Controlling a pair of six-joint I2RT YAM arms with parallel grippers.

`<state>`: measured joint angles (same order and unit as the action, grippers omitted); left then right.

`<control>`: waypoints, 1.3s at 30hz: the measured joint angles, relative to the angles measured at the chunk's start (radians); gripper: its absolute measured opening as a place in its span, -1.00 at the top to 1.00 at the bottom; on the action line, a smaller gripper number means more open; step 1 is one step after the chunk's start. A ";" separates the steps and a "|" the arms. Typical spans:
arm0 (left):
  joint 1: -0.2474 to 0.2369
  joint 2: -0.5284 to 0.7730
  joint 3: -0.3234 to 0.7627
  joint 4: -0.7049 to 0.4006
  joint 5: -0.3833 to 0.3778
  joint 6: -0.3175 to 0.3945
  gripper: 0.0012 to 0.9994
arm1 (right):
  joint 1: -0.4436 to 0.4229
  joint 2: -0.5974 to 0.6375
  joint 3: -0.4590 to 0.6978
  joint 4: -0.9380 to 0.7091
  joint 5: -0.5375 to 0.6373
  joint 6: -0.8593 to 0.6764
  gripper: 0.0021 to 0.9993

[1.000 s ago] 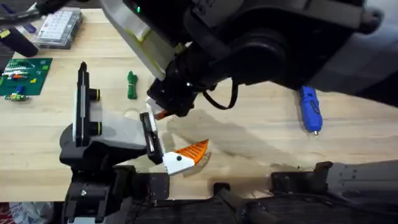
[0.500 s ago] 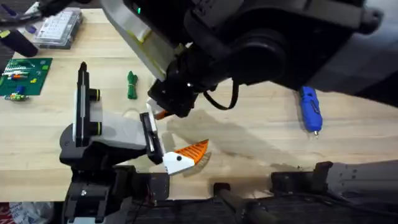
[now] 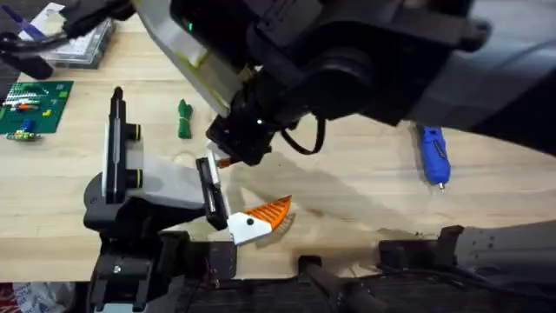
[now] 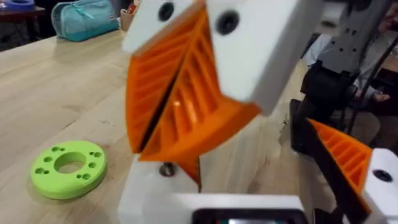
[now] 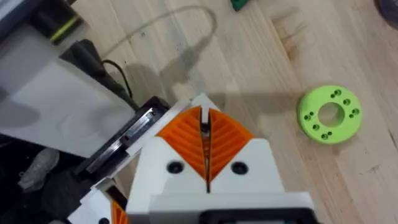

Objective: Pick up the gripper from the table and insert it into the empty holder that is missing its gripper. Then pick up a screw, insert it into the mounting hole, and use the screwdriver to tighten it. Finally, clean up the table by picking up the vegetable and placing it into the bucket.

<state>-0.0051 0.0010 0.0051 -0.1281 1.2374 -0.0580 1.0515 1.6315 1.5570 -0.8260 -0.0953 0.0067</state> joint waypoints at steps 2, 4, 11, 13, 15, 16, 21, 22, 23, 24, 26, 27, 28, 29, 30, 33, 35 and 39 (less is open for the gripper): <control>0.000 0.000 0.000 0.000 0.001 -0.004 -0.98 | 0.000 0.007 0.000 0.007 0.000 0.000 0.99; 0.000 0.000 0.000 0.000 0.001 -0.006 -0.98 | 0.000 0.009 0.000 0.007 0.000 0.000 0.99; 0.000 0.000 0.000 0.000 0.001 -0.006 -0.98 | 0.000 0.009 0.000 0.006 0.000 0.000 0.99; 0.000 0.000 0.000 0.000 0.001 -0.006 -0.98 | 0.000 0.009 0.000 0.007 0.000 0.000 0.99; 0.000 0.000 0.000 0.000 0.001 -0.006 -0.98 | 0.000 0.009 0.000 0.008 0.000 0.000 0.99; 0.000 0.000 0.000 0.000 0.000 -0.006 -0.98 | 0.000 0.009 0.000 0.008 0.000 0.000 0.99; 0.000 0.000 0.000 0.000 0.000 -0.005 -0.98 | 0.000 0.006 0.000 0.006 0.000 0.000 0.99; 0.000 0.000 0.000 0.000 0.000 -0.003 -0.98 | 0.000 0.004 0.000 0.004 0.000 0.000 0.99; 0.000 0.000 0.000 0.000 0.000 -0.002 -0.98 | 0.000 0.001 0.000 0.001 0.001 0.000 0.99; 0.000 0.000 0.000 0.000 0.000 -0.002 -0.98 | 0.000 -0.001 0.000 -0.001 0.001 0.000 0.99; 0.000 0.000 0.000 0.000 0.000 -0.002 -0.98 | 0.000 -0.002 0.000 -0.003 0.000 0.000 0.99; 0.000 0.000 0.000 0.000 0.000 -0.002 -0.98 | 0.000 -0.002 0.000 -0.004 0.000 0.000 0.99; 0.000 0.000 0.000 0.000 0.000 -0.002 -0.98 | 0.000 -0.002 0.000 -0.004 0.000 0.000 0.99; 0.000 0.000 0.000 0.000 0.000 -0.002 -0.98 | 0.000 -0.002 0.000 -0.004 0.000 0.000 0.99; 0.000 0.000 0.000 0.000 0.000 -0.002 -0.98 | 0.000 -0.002 0.000 -0.004 0.000 0.000 0.99; 0.000 0.000 0.000 0.000 0.000 -0.002 -0.98 | 0.000 -0.002 0.000 -0.002 0.000 0.000 0.99; 0.000 0.000 0.000 0.000 0.000 -0.002 -0.98 | 0.000 -0.003 0.000 0.005 0.000 0.000 0.99; 0.000 0.000 0.000 0.000 0.000 -0.002 -0.98 | 0.000 -0.002 0.000 0.018 0.000 0.000 0.99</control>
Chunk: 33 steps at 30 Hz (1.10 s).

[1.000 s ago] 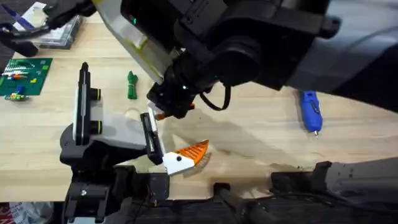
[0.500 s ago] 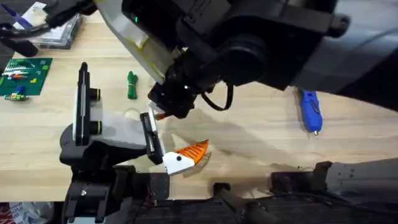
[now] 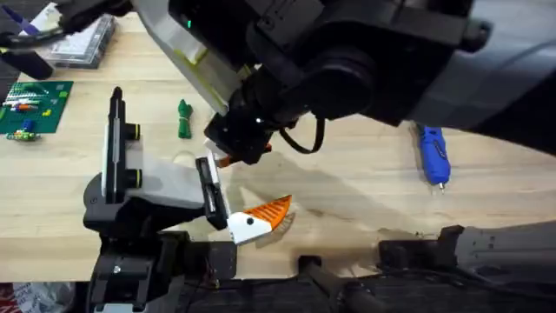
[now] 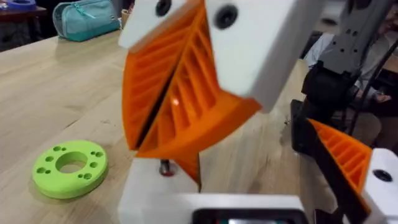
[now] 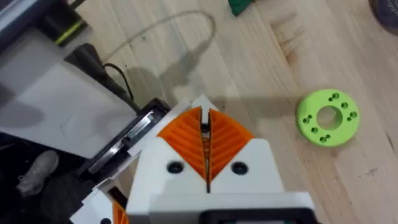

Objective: Pick up the gripper from the table and insert it into the empty holder that is missing its gripper. Then pick up a screw, insert it into the mounting hole, and use the screwdriver to tighten it. Finally, clean up the table by picking up the vegetable and placing it into the bucket.

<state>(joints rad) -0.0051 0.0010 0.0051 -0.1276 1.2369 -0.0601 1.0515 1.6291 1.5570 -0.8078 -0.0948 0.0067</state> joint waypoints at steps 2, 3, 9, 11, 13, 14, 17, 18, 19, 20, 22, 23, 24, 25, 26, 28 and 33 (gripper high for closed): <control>0.000 0.000 0.000 0.000 0.000 0.000 -0.98 | 0.000 0.000 0.000 0.000 0.000 0.000 0.99; 0.000 0.000 0.000 0.000 0.000 0.000 -0.98 | 0.000 0.000 0.000 0.001 0.000 0.000 0.99; 0.000 0.000 0.000 0.000 0.000 0.000 -0.98 | 0.000 0.000 0.000 -0.002 0.000 0.000 0.99; 0.000 0.000 0.000 0.000 0.000 0.000 -0.98 | 0.000 0.000 0.000 -0.006 0.000 0.000 0.99; 0.000 0.000 0.000 0.000 0.000 0.000 -0.98 | 0.000 0.000 0.000 -0.010 0.000 0.000 0.99; 0.000 0.000 0.000 0.000 0.000 0.000 -0.98 | 0.000 0.000 0.000 -0.010 0.000 0.000 0.99; 0.000 0.000 0.000 0.000 0.000 0.000 -0.98 | 0.000 0.000 0.000 -0.012 0.000 0.000 0.99; 0.000 0.000 0.000 0.000 0.000 0.000 -0.98 | 0.000 0.000 0.000 -0.012 0.000 0.000 0.99; 0.000 0.000 0.000 0.000 0.000 0.000 -0.98 | 0.000 0.000 0.000 -0.012 0.000 0.000 0.99; 0.000 0.000 0.000 0.000 0.000 0.000 -0.98 | 0.000 0.000 0.000 -0.012 0.000 0.000 0.99; 0.000 0.000 0.000 0.000 0.000 0.000 -0.98 | 0.000 0.000 0.000 -0.012 0.000 0.000 0.99; 0.000 0.000 0.000 0.000 0.000 0.000 -0.98 | 0.000 0.000 0.000 -0.013 0.000 0.000 0.99; 0.000 0.000 0.000 0.000 0.000 0.000 -0.98 | 0.000 0.001 0.000 -0.014 0.000 0.000 0.99; 0.000 0.000 0.000 0.000 0.000 0.000 -0.98 | 0.000 0.001 0.000 -0.015 0.000 0.000 0.99; 0.000 0.000 0.000 0.000 0.000 0.000 -0.98 | 0.000 0.002 0.000 -0.018 0.000 0.000 0.99; 0.000 0.000 0.000 0.000 0.000 0.000 -0.98 | 0.000 0.004 0.000 -0.018 0.000 0.000 0.99; 0.000 0.000 0.000 0.000 0.000 0.000 -0.98 | 0.000 0.005 0.000 -0.014 0.000 0.000 0.99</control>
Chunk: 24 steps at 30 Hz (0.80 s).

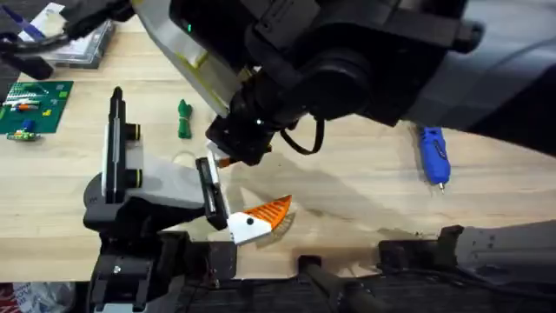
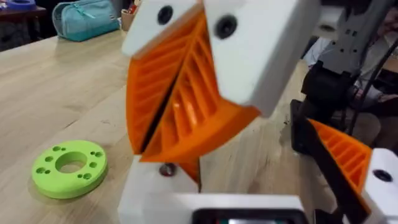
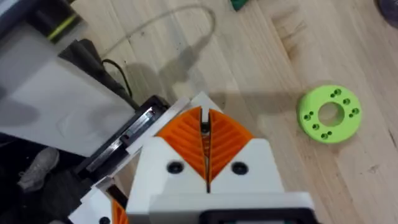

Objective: Pick up the gripper from the table and insert it into the empty holder that is missing its gripper. Then pick up a screw, insert it into the mounting hole, and use the screwdriver to tighten it. Finally, clean up the table by picking up the vegetable and placing it into the bucket.

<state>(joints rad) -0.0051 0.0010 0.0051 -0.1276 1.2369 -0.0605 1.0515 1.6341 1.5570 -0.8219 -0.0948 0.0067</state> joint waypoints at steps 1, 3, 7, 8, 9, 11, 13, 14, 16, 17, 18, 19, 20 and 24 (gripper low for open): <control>0.000 0.000 0.000 0.000 0.000 0.000 -0.98 | 0.000 0.000 0.000 0.001 0.000 0.000 0.99; 0.000 0.000 0.000 0.000 0.000 0.000 -0.98 | 0.000 0.000 0.000 0.005 0.000 0.000 0.99; 0.000 0.000 0.000 0.000 0.000 0.000 -0.98 | 0.000 0.000 0.000 0.015 0.000 0.000 0.99; 0.000 0.000 0.000 0.000 0.000 0.000 -0.98 | 0.000 0.000 0.000 0.015 0.000 0.000 0.99; 0.000 0.000 0.000 0.000 0.000 0.000 -0.98 | 0.000 0.000 0.000 0.015 0.000 0.000 0.99; 0.000 0.000 0.000 0.000 0.000 0.000 -0.98 | 0.000 0.000 0.000 0.015 0.000 0.000 0.99; 0.000 0.000 0.000 0.000 0.000 0.000 -0.98 | 0.000 0.000 0.000 0.014 0.000 0.000 0.99; 0.000 0.000 0.000 0.000 0.000 0.000 -0.98 | 0.000 0.000 0.000 0.014 0.000 0.000 0.99; 0.000 0.000 0.000 0.000 0.000 0.000 -0.98 | 0.000 0.000 0.000 0.013 0.000 0.000 0.99; 0.000 0.000 0.000 0.000 0.000 0.000 -0.98 | 0.000 0.000 0.000 0.013 0.000 0.000 0.99; 0.000 0.000 0.000 0.000 0.000 0.000 -0.98 | 0.000 0.000 0.000 0.013 0.000 0.000 0.99; 0.000 0.000 0.000 0.000 0.000 0.000 -0.98 | 0.000 0.000 0.000 0.013 0.000 0.000 0.99; 0.000 0.000 0.000 0.000 0.000 0.000 -0.98 | 0.000 0.000 0.000 0.013 0.000 0.000 0.99; 0.000 0.000 0.000 0.000 0.000 0.000 -0.98 | 0.000 0.000 0.000 0.013 0.000 0.000 0.99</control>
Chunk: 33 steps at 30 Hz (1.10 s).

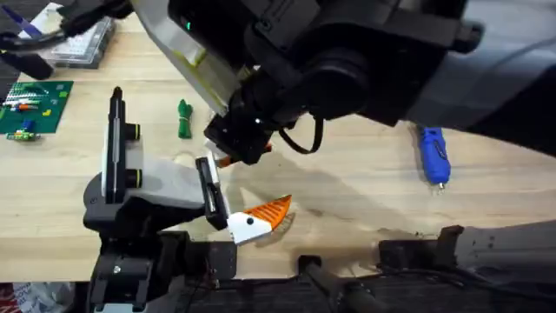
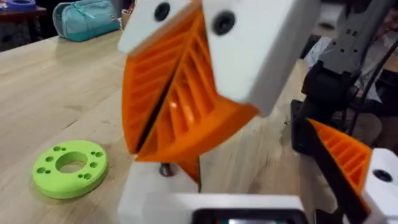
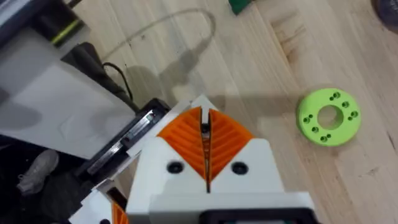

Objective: Pick up the gripper from the table and insert it into the empty holder that is missing its gripper. Then pick up a screw, insert it into the mounting hole, and use the screwdriver to tighten it. Finally, clean up the table by picking up the vegetable and placing it into the bucket.

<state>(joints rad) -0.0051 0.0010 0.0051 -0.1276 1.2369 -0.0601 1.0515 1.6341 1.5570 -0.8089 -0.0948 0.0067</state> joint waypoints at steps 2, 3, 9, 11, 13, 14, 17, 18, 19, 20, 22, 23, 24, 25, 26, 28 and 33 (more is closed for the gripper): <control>0.000 0.000 0.000 0.000 0.000 0.000 -0.98 | 0.000 0.000 0.000 0.000 0.000 0.000 0.99; 0.000 0.000 0.000 0.000 0.000 0.000 -0.98 | 0.000 0.000 0.000 0.001 0.000 0.000 0.99; 0.000 0.000 0.000 0.000 0.000 0.000 -0.98 | 0.000 0.000 -0.022 0.006 0.000 0.001 0.99; 0.000 0.000 0.000 0.000 0.000 0.000 -0.98 | 0.000 0.000 -0.028 0.006 0.000 0.001 0.99; 0.000 0.000 0.000 0.000 0.000 0.000 -0.98 | 0.000 0.000 -0.031 0.005 0.000 0.005 0.99; 0.000 0.000 0.000 0.000 0.000 0.000 -0.98 | 0.000 0.000 -0.031 0.005 0.000 0.008 0.99; 0.000 0.000 0.000 0.000 0.000 0.000 -0.98 | 0.000 0.000 -0.031 0.005 0.000 0.013 0.99; 0.000 0.000 0.000 0.000 0.000 0.000 -0.98 | 0.000 0.000 -0.032 0.004 0.000 0.015 0.99; 0.000 0.000 0.000 0.000 0.000 0.000 -0.98 | 0.000 0.000 -0.032 0.004 -0.001 0.016 0.99; 0.000 0.000 0.000 0.000 0.000 0.000 -0.98 | 0.000 0.000 -0.032 0.004 -0.001 0.016 0.99; 0.000 0.000 0.000 0.000 0.000 0.000 -0.98 | 0.000 0.000 -0.032 0.003 -0.005 0.016 0.99; 0.000 0.000 0.000 0.000 0.000 0.000 -0.98 | 0.000 0.000 -0.032 0.002 -0.008 0.016 0.99; 0.000 0.000 0.000 0.000 0.000 0.000 -0.98 | 0.000 0.000 -0.032 0.001 -0.011 0.016 0.99; 0.000 0.000 0.000 0.000 0.000 0.000 -0.98 | 0.000 0.000 -0.032 0.000 -0.012 0.016 0.99; 0.000 0.000 0.000 0.000 0.000 0.000 -0.98 | 0.000 0.000 -0.032 -0.002 -0.012 0.016 0.99; 0.000 0.000 0.000 0.000 0.000 0.000 -0.98 | 0.000 0.000 -0.033 -0.008 -0.015 0.016 0.99; 0.000 0.000 0.000 -0.001 -0.001 -0.013 -0.98 | -0.001 0.000 -0.049 0.010 -0.015 0.016 0.99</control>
<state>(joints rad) -0.0051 0.0010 0.0051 -0.1284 1.2363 -0.0728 1.0508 1.6337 1.5078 -0.7984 -0.1101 0.0223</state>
